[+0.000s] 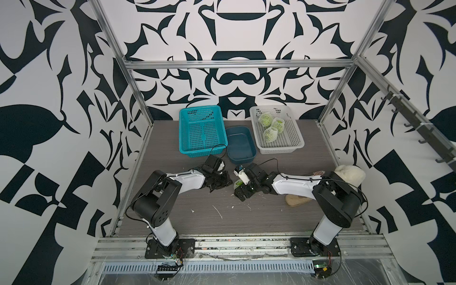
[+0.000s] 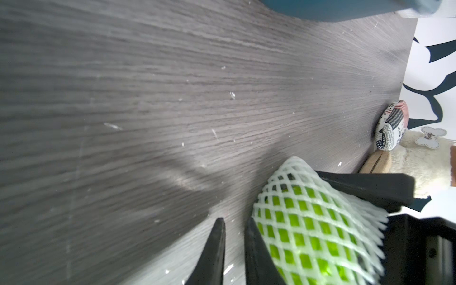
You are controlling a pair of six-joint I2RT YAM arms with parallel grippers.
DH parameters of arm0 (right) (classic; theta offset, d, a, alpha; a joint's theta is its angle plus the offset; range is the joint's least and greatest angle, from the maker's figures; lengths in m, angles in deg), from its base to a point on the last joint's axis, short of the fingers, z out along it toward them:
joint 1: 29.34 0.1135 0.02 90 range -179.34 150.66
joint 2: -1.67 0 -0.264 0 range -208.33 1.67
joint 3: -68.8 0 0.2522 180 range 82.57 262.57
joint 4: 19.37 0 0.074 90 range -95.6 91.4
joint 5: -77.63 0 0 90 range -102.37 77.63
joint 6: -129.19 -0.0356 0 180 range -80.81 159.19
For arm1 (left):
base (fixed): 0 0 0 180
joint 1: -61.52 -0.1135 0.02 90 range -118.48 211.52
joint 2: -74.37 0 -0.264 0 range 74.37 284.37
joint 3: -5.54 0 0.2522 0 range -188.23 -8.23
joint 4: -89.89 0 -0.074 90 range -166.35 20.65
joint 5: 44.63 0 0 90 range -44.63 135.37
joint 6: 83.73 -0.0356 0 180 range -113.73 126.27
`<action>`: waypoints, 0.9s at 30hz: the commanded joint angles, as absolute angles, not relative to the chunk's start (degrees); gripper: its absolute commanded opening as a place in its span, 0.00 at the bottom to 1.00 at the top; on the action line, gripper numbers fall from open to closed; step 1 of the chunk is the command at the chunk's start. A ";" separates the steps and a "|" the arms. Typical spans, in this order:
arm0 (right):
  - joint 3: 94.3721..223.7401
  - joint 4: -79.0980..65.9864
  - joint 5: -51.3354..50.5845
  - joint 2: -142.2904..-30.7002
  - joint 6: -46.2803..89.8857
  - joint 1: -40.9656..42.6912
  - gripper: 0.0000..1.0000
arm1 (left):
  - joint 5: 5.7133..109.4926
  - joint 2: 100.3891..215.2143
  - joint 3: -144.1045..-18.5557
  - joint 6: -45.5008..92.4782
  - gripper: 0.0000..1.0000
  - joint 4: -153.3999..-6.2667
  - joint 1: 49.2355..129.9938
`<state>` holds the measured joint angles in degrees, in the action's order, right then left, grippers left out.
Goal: Sleeve custard apples in foam nets
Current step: Pick up the custard apple from the center of the board.
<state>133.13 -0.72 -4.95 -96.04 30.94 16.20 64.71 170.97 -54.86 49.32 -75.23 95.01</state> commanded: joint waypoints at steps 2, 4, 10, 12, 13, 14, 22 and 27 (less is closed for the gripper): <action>133.42 1.72 -5.96 -92.87 29.05 16.16 1.00 | 64.97 170.47 -55.51 48.64 0.19 -74.68 94.83; 133.45 2.68 -6.97 -91.92 28.64 16.11 1.00 | 64.97 170.53 -55.59 48.60 0.19 -74.63 94.83; 133.13 2.76 -8.35 -90.79 28.55 16.18 0.99 | 65.26 170.37 -55.69 48.49 0.19 -74.51 94.83; 132.93 1.77 -8.00 -91.00 28.47 16.12 0.96 | 65.08 170.18 -55.72 48.50 0.19 -74.34 94.83; 132.86 1.52 -8.23 -91.26 28.48 16.10 0.95 | 65.06 170.08 -55.69 48.52 0.19 -74.28 94.84; 132.86 1.32 -8.40 -91.61 28.62 16.10 0.93 | 64.97 169.96 -55.69 48.52 0.19 -74.24 94.83; 132.33 -1.15 -8.33 -93.99 28.99 16.06 0.90 | 64.89 169.82 -56.37 48.11 0.19 -73.37 94.83; 132.65 -1.11 -8.19 -94.53 28.95 16.10 0.94 | 64.97 170.22 -57.05 47.90 0.19 -73.09 94.86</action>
